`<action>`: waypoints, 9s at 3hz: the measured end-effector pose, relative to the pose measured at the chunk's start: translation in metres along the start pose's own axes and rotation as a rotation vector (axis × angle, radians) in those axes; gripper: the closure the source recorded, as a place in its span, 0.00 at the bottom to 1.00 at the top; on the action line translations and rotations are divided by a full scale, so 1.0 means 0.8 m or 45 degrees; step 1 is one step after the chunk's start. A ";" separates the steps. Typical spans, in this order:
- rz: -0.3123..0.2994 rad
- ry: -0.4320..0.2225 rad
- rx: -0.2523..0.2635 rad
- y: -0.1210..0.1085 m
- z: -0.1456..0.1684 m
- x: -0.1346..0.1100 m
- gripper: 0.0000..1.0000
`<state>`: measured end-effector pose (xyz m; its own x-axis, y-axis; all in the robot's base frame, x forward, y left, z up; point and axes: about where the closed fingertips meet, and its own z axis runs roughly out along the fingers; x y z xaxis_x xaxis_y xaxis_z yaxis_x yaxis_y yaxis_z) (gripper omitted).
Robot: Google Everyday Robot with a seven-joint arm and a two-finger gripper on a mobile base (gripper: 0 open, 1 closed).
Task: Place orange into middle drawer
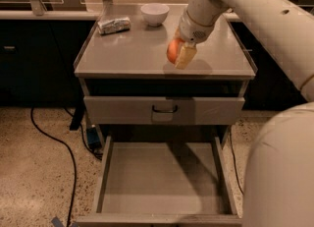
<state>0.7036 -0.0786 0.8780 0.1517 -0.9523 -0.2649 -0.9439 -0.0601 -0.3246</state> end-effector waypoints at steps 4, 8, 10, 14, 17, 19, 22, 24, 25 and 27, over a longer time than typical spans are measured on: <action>0.130 -0.182 0.128 0.160 -0.032 -0.027 1.00; 0.206 -0.466 -0.059 0.239 0.146 0.010 1.00; 0.243 -0.252 -0.032 0.284 0.173 0.038 1.00; 0.334 -0.200 -0.065 0.307 0.219 0.055 1.00; 0.448 -0.134 -0.108 0.360 0.310 0.085 1.00; 0.482 -0.072 -0.157 0.394 0.334 0.093 1.00; 0.604 -0.271 -0.172 0.394 0.395 0.090 1.00; 0.593 -0.404 -0.288 0.408 0.464 0.065 1.00; 0.570 -0.359 -0.335 0.431 0.482 0.065 1.00; 0.580 -0.297 -0.373 0.455 0.495 0.075 1.00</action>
Offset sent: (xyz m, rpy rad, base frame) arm -0.1590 0.0101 -0.0067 0.2150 -0.1011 -0.0426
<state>0.4853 -0.0389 0.3847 -0.2593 -0.8124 -0.5223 -0.9656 0.2282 0.1244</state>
